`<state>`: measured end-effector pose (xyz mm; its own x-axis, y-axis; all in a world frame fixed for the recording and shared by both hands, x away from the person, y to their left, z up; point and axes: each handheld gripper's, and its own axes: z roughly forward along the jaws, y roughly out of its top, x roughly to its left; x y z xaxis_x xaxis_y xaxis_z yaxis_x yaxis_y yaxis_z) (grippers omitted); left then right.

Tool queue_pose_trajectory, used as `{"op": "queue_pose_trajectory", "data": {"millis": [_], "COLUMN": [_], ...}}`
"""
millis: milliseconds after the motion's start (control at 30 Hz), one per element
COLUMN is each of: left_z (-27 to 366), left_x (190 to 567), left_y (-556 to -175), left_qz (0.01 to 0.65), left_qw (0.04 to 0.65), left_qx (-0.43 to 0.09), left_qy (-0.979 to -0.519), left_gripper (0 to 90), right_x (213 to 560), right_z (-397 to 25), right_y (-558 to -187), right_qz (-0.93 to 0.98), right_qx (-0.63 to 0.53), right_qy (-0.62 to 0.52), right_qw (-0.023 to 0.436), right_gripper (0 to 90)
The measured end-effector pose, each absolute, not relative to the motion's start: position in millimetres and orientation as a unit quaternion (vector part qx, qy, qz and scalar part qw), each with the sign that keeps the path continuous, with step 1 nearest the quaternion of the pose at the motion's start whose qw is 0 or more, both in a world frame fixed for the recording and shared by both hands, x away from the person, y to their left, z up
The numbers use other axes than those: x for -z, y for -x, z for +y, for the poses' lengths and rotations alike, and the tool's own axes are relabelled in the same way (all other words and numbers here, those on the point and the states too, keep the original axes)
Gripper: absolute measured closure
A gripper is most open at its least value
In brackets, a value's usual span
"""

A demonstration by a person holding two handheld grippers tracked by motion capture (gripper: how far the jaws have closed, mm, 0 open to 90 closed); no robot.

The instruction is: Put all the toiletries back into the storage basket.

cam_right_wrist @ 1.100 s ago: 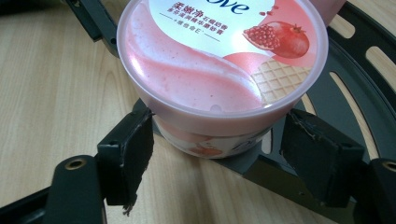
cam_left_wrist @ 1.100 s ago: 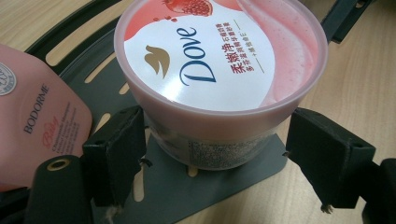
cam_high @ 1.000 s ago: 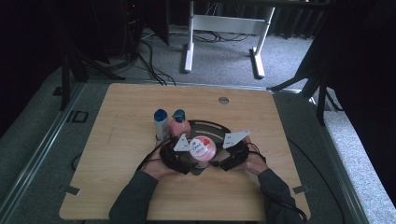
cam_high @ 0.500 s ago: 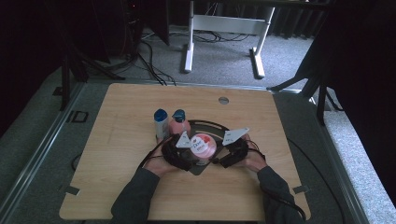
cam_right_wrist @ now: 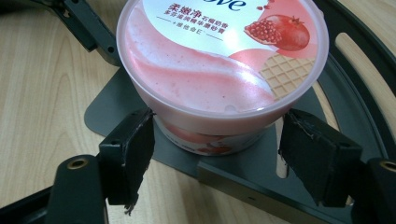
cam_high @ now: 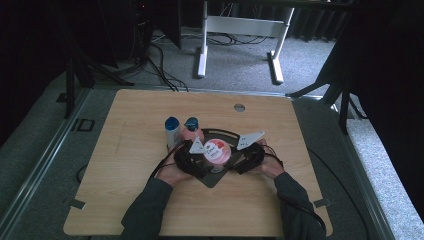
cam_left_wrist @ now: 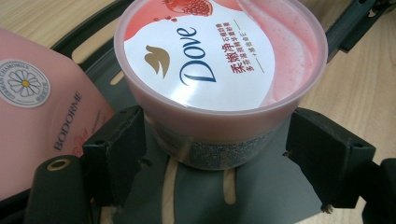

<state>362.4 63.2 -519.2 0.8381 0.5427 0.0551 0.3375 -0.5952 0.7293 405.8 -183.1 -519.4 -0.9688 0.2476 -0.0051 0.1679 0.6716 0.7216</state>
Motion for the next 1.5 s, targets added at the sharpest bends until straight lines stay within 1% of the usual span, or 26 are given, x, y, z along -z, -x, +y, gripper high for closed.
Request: {"op": "queue_pose_trajectory", "data": {"millis": [800, 967, 1100, 1167, 1367, 1400, 1433, 1500], "left_z": [50, 50, 51, 51, 52, 52, 53, 56], "left_x": [526, 527, 529, 532, 529, 528, 528, 526], "left_y": [-373, -375, -376, -375, -370, -365, -363, -358], "left_qz": [0.301, 0.309, 0.320, 0.321, 0.330, 0.332, 0.331, 0.330], "left_qw": [0.382, 0.383, 0.384, 0.378, 0.372, 0.367, 0.366, 0.372], "left_qx": [-0.165, -0.171, -0.165, -0.169, -0.173, -0.186, -0.191, -0.191], "left_qy": [-0.858, -0.854, -0.850, -0.852, -0.850, -0.849, -0.848, -0.846], "left_gripper": [20.7, 21.0, 21.4, 23.1, 32.8, 32.8, 35.4, 37.3], "right_x": [519, 518, 519, 519, 518, 518, 518, 515], "right_z": [-185, -185, -185, -185, -186, -187, -189, -193], "right_y": [-430, -432, -434, -434, -433, -432, -431, -429], "right_qz": [0.916, 0.915, 0.915, 0.915, 0.915, 0.914, 0.914, 0.913], "right_qx": [-0.374, -0.375, -0.375, -0.374, -0.374, -0.373, -0.373, -0.374], "right_qy": [-0.132, -0.137, -0.139, -0.139, -0.143, -0.144, -0.148, -0.150], "right_qw": [0.051, 0.052, 0.054, 0.057, 0.059, 0.059, 0.062, 0.070], "right_gripper": [26.6, 28.8, 29.7, 32.6, 35.6, 36.9, 37.8, 38.6]}}
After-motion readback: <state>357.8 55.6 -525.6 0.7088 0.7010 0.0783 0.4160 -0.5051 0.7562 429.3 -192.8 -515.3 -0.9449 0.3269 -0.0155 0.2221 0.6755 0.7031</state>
